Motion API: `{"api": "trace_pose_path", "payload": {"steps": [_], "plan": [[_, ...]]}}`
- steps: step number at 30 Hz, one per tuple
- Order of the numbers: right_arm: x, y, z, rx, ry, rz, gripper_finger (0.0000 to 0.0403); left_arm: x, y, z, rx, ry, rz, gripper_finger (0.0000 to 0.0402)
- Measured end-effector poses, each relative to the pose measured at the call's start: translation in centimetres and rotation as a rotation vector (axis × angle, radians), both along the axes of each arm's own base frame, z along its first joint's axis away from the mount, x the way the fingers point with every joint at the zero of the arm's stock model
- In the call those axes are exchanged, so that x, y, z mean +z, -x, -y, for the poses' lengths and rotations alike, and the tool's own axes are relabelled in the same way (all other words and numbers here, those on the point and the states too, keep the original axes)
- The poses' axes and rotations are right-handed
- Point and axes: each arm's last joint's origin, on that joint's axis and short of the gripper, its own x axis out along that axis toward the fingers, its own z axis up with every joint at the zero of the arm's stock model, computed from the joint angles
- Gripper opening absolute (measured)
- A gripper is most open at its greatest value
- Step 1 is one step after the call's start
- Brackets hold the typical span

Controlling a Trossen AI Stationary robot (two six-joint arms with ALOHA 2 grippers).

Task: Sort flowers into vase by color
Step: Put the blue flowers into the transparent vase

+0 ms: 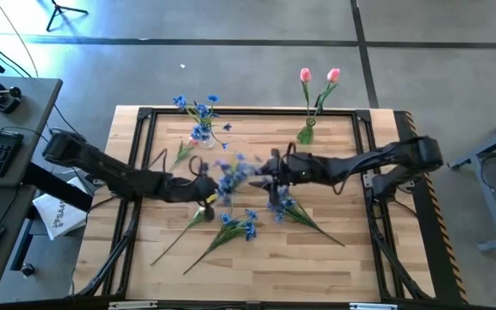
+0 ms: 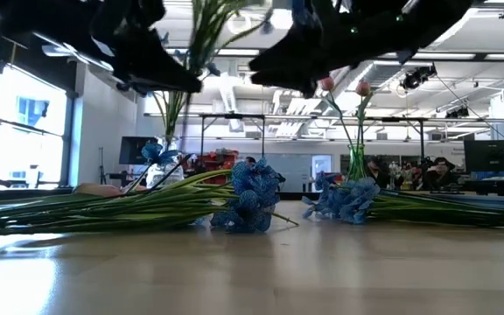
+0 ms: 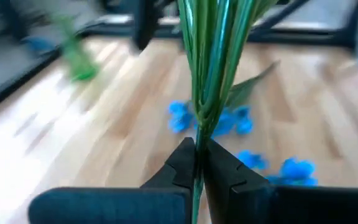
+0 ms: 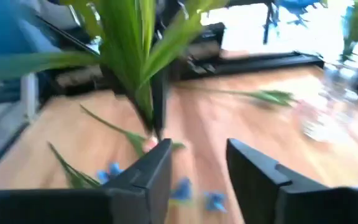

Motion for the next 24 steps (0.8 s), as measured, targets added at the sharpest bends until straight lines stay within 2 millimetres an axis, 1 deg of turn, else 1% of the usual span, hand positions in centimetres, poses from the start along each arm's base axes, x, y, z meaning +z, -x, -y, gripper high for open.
{"api": "trace_pose_path", "payload": {"steps": [3,5,9,12,14,17,21,24], "plan": [[0.8,1.1,0.4,-0.031,0.022,-0.049,0.0181,1.3,2.2,-0.4,0.150,-0.037,-0.025,0.0002],[0.7,1.2,0.4,-0.059,0.046,-0.074,0.0189,2.1,3.7,-0.8,0.264,-0.076,-0.020,0.0002],[-1.0,0.7,-0.4,-0.083,0.079,-0.140,0.0192,3.6,6.1,-1.9,0.472,-0.149,0.029,0.0001],[-2.9,0.0,-1.0,-0.095,0.097,-0.192,0.0192,4.3,7.2,-3.2,0.613,-0.188,0.051,0.0001],[-4.0,-0.4,-1.3,-0.105,0.102,-0.217,0.0192,4.7,7.6,-4.3,0.680,-0.194,0.065,0.0001],[-4.8,-0.6,-1.6,-0.108,0.098,-0.230,0.0192,5.2,7.6,-5.9,0.733,-0.212,0.061,0.0001],[-4.5,-0.5,-1.9,-0.097,0.099,-0.228,0.0192,6.2,7.1,-8.0,0.724,-0.228,0.091,0.0000],[-3.5,0.1,-2.3,-0.084,0.118,-0.228,0.0192,7.0,6.6,-9.3,0.667,-0.229,0.151,0.0000]]}}
